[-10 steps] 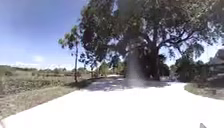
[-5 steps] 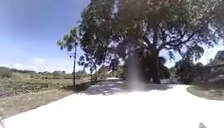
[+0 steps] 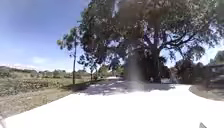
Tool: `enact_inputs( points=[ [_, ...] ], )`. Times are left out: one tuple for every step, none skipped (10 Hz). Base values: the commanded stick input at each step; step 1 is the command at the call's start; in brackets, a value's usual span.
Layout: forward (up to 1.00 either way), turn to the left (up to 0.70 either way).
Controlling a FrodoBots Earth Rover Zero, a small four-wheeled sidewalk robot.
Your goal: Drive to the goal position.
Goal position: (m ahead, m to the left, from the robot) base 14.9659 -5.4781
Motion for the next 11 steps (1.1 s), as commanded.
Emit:
enact_inputs(
  points=[
    [0.45, 0.00],
    [0.45, 0.00],
    [0.45, 0.00],
    [0.45, 0.00],
    [0.45, 0.00],
    [0.45, 0.00],
    [0.45, 0.00],
    [0.45, 0.00],
    [0.45, 0.00],
    [0.45, 0.00],
    [0.45, 0.00]
  ],
)
